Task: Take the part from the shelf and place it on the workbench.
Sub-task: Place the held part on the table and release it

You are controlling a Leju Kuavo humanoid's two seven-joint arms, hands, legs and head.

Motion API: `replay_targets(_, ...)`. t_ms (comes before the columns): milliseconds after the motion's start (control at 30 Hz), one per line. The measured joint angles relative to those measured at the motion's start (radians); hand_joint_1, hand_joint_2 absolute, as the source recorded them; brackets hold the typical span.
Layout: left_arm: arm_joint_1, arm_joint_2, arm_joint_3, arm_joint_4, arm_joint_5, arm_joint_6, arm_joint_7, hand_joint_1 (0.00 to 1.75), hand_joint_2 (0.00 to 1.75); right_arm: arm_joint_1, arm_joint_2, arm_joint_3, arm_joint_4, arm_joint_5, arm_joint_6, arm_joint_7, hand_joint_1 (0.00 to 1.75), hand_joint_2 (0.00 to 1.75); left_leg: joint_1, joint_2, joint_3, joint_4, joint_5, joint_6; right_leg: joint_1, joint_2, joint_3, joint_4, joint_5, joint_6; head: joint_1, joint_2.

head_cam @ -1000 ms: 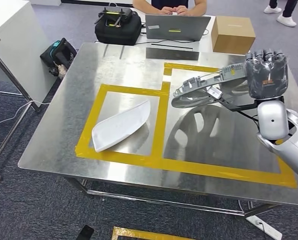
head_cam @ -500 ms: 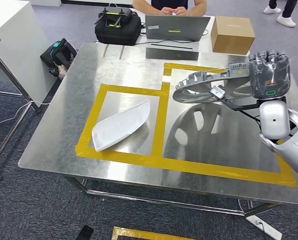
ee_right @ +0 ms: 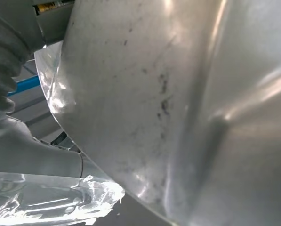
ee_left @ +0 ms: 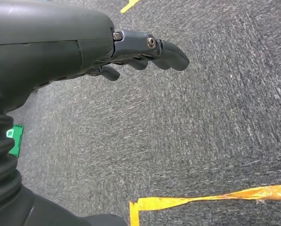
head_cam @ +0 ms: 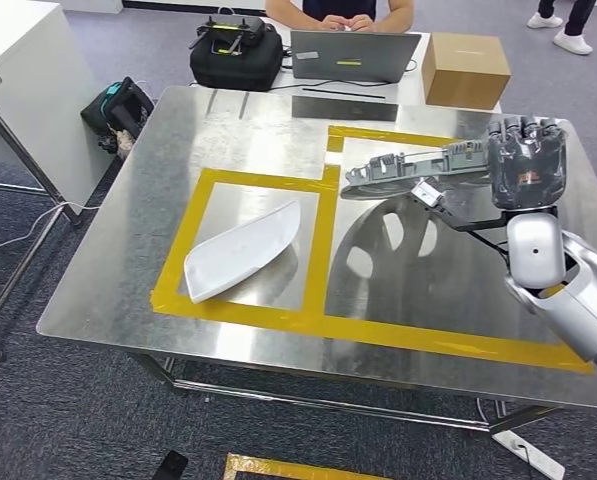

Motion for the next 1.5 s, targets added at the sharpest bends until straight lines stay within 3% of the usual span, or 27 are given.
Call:
replay_targets(200,-0.001,-0.001,0.001,0.0,0.003,-0.006,0.002,0.0,1.75,0.1,0.062,-0.074,0.003,0.001,0.023,-0.054,1.75,1.75,0.002,0.0,0.001,0.0,0.0,0.0,0.002,0.001,0.001,0.0,0.0,0.0,0.0,0.0)
replay_targets(333,0.0,-0.001,0.007,0.0,0.003,-0.006,0.003,0.0,1.75,0.216,0.144,-0.204,0.012,0.001,0.033,-0.151,1.75,1.75,0.003,0.0,0.001,0.0,0.0,0.0,0.003,-0.001,0.001,0.0,-0.001,-0.001,0.0,0.0)
replay_targets(467,0.001,-0.001,0.012,0.0,0.004,-0.011,-0.001,0.0,1.75,0.298,0.216,-0.32,0.027,0.001,0.025,-0.198,1.75,1.75,0.004,0.0,0.001,0.0,0.0,-0.001,0.004,0.0,0.001,0.0,-0.001,-0.002,0.0,0.0)
replay_targets(900,0.007,0.002,0.016,0.0,0.012,-0.027,-0.019,0.0,1.75,0.454,0.388,-0.567,0.101,-0.023,0.044,-0.338,1.75,1.75,0.004,0.0,0.001,0.0,-0.001,-0.001,0.005,0.0,0.001,0.0,-0.002,-0.003,0.0,0.0)
replay_targets(1367,0.01,0.005,0.014,0.0,-0.03,-0.073,-0.05,0.0,1.75,0.518,0.448,-0.647,0.153,-0.015,0.038,-0.348,1.75,1.75,0.004,0.0,0.001,0.0,-0.003,-0.004,0.005,0.0,0.0,0.0,-0.003,-0.005,0.0,0.0)
replay_targets(1500,0.01,0.005,0.009,0.0,-0.037,-0.079,-0.054,0.0,1.75,0.521,0.452,-0.653,0.159,-0.009,0.038,-0.349,0.0,0.0,0.004,0.0,0.001,0.0,-0.003,-0.004,0.005,0.0,0.0,0.0,-0.003,-0.005,0.0,0.0)
